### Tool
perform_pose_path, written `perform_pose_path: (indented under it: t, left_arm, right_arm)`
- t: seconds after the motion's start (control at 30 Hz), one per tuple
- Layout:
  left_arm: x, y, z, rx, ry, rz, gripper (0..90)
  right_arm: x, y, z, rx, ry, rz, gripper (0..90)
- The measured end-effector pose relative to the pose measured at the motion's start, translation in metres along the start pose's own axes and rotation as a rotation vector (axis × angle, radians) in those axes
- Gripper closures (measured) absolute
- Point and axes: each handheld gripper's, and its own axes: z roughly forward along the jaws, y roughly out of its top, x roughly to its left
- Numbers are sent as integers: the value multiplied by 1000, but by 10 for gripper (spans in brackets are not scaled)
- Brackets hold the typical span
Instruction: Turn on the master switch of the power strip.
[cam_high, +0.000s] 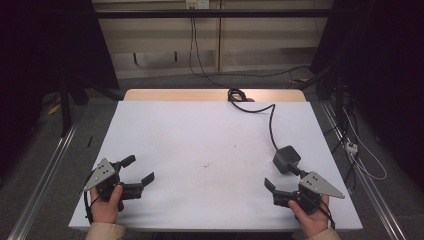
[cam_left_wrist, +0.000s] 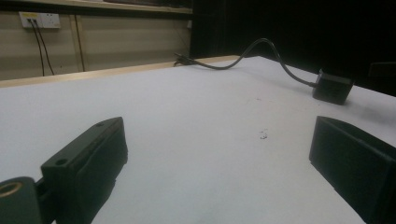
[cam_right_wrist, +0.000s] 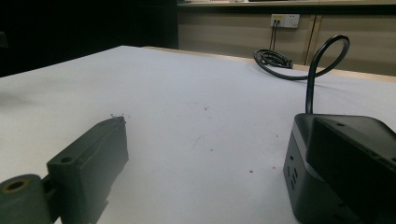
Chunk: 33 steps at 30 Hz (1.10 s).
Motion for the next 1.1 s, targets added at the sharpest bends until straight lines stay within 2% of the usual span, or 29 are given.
perform_pose_path:
  t: [0.87,1.1]
  left_arm:
    - [-2,-1,3,9,-15,3,39]
    - [-1,-2,3,15,-16,7,39]
  right_arm:
    - [-3,1,0,0,-9,10,62]
    - [-6,3,-2,-8,-23,5,93]
